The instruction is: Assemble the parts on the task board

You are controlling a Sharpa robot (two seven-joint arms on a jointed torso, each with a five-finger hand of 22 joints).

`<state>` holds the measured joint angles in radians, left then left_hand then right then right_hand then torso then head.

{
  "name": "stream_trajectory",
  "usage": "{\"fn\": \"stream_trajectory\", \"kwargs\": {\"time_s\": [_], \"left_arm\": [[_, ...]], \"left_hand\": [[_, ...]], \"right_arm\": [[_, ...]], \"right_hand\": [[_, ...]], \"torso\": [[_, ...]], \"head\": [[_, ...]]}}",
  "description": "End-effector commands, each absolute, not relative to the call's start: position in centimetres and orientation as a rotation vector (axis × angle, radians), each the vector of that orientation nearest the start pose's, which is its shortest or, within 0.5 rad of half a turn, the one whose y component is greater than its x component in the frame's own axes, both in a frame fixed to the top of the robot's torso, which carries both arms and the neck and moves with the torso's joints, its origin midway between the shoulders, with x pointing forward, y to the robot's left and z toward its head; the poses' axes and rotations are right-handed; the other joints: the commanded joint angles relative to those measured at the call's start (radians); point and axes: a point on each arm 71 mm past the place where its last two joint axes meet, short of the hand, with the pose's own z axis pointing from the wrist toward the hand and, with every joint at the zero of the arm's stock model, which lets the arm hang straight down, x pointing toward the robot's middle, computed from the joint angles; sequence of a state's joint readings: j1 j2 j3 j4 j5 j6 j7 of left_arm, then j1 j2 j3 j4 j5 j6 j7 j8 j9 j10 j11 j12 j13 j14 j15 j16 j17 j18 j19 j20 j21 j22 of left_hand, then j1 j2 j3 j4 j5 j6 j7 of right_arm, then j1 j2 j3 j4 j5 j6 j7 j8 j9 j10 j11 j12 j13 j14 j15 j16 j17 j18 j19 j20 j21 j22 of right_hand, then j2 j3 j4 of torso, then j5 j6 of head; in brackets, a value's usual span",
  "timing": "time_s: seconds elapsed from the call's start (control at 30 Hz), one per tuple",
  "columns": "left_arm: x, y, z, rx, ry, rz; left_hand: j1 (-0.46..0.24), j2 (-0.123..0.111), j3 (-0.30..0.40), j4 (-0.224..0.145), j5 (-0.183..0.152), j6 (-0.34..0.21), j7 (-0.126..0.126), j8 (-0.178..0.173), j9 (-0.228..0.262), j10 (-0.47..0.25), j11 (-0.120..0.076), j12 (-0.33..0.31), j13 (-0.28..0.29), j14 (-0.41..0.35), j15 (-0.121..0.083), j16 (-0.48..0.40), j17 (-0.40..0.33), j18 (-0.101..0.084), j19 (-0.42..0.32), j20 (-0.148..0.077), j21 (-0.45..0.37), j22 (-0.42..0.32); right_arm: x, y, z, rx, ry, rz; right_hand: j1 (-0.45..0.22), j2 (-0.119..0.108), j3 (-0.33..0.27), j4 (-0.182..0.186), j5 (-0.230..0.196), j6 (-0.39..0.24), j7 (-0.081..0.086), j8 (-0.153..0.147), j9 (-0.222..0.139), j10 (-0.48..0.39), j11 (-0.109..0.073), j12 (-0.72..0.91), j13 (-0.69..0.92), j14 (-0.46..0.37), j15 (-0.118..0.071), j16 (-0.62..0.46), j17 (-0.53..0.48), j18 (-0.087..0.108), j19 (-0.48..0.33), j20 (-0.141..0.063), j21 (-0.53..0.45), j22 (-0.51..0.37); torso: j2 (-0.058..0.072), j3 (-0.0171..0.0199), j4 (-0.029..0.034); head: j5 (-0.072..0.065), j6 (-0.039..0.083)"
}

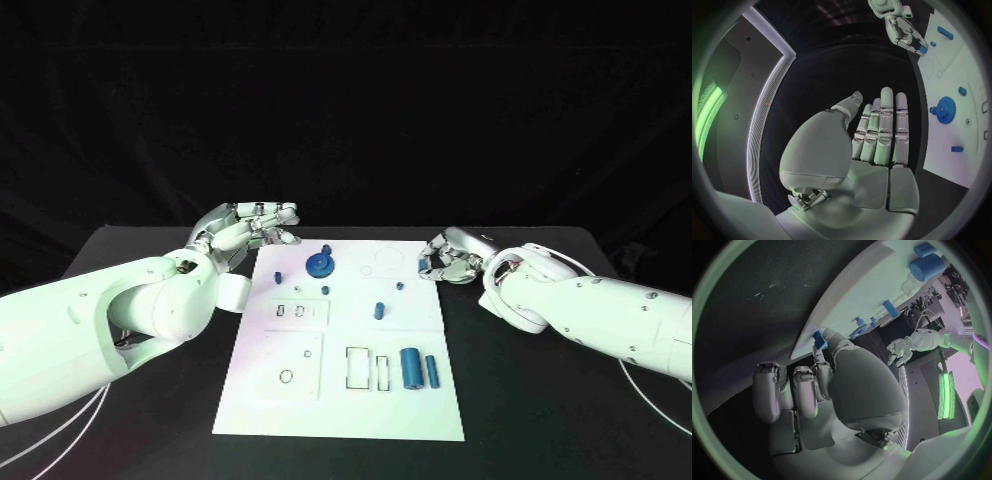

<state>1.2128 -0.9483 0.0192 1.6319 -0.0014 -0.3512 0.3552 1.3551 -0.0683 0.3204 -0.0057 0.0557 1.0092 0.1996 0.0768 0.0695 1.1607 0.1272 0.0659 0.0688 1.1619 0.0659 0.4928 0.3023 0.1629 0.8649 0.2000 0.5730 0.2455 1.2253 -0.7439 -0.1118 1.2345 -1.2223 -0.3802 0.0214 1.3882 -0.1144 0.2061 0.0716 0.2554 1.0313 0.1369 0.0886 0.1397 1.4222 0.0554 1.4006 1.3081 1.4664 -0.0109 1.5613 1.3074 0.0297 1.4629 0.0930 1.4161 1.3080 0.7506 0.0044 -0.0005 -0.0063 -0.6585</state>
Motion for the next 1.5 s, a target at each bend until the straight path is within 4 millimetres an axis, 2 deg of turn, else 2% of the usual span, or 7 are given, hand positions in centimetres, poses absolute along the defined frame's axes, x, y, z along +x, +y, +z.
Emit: {"fn": "stream_trajectory", "kwargs": {"time_s": [0.03, 0.43, 0.87, 1.0, 1.1, 1.3, 1.5], "left_arm": [[47.8, 23.0, -14.3, -1.118, 1.363, -1.557], [47.8, 23.1, -14.3, -1.119, 1.364, -1.556], [47.7, 23.3, -14.3, -1.114, 1.366, -1.55], [47.8, 23.3, -14.3, -1.115, 1.366, -1.548], [47.8, 23.4, -14.3, -1.115, 1.365, -1.547], [47.9, 23.6, -14.4, -1.117, 1.363, -1.54], [48.1, 23.8, -14.5, -1.12, 1.362, -1.534]], "left_hand": [[-0.002, -0.004, 0.003, -0.005, 0.001, 0.005, 0.004, -0.005, 0.001, 0.001, 0.006, 0.0, 0.001, -0.006, -0.001, 0.003, 0.001, 0.017, -0.005, 0.0, 0.003, 0.001], [-0.002, -0.004, 0.003, -0.005, 0.001, 0.005, 0.004, -0.005, 0.001, 0.001, 0.006, 0.0, 0.001, -0.006, -0.001, 0.003, 0.001, 0.017, -0.005, 0.0, 0.003, 0.001], [-0.002, -0.004, 0.003, -0.005, 0.001, 0.005, 0.004, -0.005, 0.001, 0.001, 0.006, 0.0, 0.001, -0.006, -0.001, 0.003, 0.001, 0.017, -0.005, 0.0, 0.003, 0.001], [-0.002, -0.004, 0.003, -0.005, 0.001, 0.005, 0.004, -0.005, 0.001, 0.001, 0.006, 0.0, 0.001, -0.006, -0.001, 0.003, 0.001, 0.017, -0.005, 0.0, 0.003, 0.001], [-0.002, -0.004, 0.003, -0.005, 0.001, 0.005, 0.004, -0.005, 0.001, 0.001, 0.006, 0.0, 0.001, -0.006, -0.001, 0.003, 0.001, 0.017, -0.005, 0.0, 0.003, 0.001], [-0.002, -0.004, 0.003, -0.005, 0.001, 0.005, 0.004, -0.005, 0.001, 0.001, 0.006, 0.0, 0.001, -0.006, -0.001, 0.003, 0.001, 0.017, -0.005, 0.0, 0.003, 0.001], [-0.002, -0.004, 0.003, -0.005, 0.001, 0.005, 0.004, -0.005, 0.001, 0.001, 0.006, 0.0, 0.001, -0.006, -0.001, 0.003, 0.001, 0.017, -0.005, 0.0, 0.003, 0.001]], "right_arm": [[53.2, -23.9, -21.1, 0.047, 1.684, 0.619], [53.4, -23.8, -21.1, 0.067, 1.671, 0.606], [53.5, -23.8, -20.9, 0.141, 1.63, 0.622], [53.4, -23.8, -20.8, 0.149, 1.617, 0.63], [53.1, -23.6, -20.6, 0.152, 1.608, 0.642], [52.1, -22.4, -19.7, 0.139, 1.605, 0.677], [50.8, -19.7, -18.2, 0.079, 1.623, 0.703]], "right_hand": [[-0.004, 0.01, 0.007, 0.0, 0.003, 0.009, -0.001, 0.004, 0.002, 0.007, -0.001, 0.004, 0.106, 0.103, -0.005, 0.006, 0.257, 0.009, 0.018, 0.0, 0.007, 0.146], [-0.019, 0.022, 0.01, 0.009, 0.007, 0.023, -0.005, 0.01, 0.004, 0.011, -0.005, 0.008, 0.11, 0.103, -0.008, 0.007, 0.259, 0.008, 0.021, -0.003, 0.011, 0.15], [-0.017, 0.056, 0.036, 0.007, 0.058, 0.055, -0.019, 0.027, 0.01, 0.028, -0.017, 0.027, 0.127, 0.104, -0.017, 0.009, 0.263, 0.004, 0.03, -0.011, 0.023, 0.162], [-0.005, 0.073, 0.056, -0.003, 0.042, 0.064, -0.023, 0.033, 0.013, 0.032, -0.022, 0.03, 0.13, 0.104, -0.022, 0.009, 0.263, 0.004, 0.032, -0.015, 0.027, 0.165], [-0.003, 0.077, 0.062, -0.006, 0.038, 0.064, -0.024, 0.034, 0.014, 0.032, -0.022, 0.03, 0.131, 0.104, -0.023, 0.009, 0.263, 0.003, 0.033, -0.016, 0.029, 0.167], [-0.002, 0.079, 0.066, -0.008, 0.038, 0.062, -0.023, 0.033, 0.014, 0.031, -0.022, 0.029, 0.13, 0.104, -0.023, 0.009, 0.263, 0.003, 0.034, -0.017, 0.029, 0.168], [-0.011, 0.076, 0.068, -0.007, 0.029, 0.06, -0.021, 0.032, 0.014, 0.032, -0.02, 0.029, 0.13, 0.104, -0.022, 0.009, 0.263, 0.003, 0.035, -0.017, 0.03, 0.169]], "torso": [[0.001, 0.0007, 0.0], [0.001, 0.0008, 0.0006], [0.001, 0.0007, 0.0011], [-0.001, 0.0013, 0.0002], [-0.001, 0.0015, -0.0006], [-0.005, 0.0006, -0.0018], [-0.013, -0.0025, -0.0019]], "head": [[0.0, -0.002], [0.002, -0.007], [0.002, -0.01], [0.003, -0.011], [0.004, -0.01], [0.005, -0.008], [0.012, -0.011]]}}
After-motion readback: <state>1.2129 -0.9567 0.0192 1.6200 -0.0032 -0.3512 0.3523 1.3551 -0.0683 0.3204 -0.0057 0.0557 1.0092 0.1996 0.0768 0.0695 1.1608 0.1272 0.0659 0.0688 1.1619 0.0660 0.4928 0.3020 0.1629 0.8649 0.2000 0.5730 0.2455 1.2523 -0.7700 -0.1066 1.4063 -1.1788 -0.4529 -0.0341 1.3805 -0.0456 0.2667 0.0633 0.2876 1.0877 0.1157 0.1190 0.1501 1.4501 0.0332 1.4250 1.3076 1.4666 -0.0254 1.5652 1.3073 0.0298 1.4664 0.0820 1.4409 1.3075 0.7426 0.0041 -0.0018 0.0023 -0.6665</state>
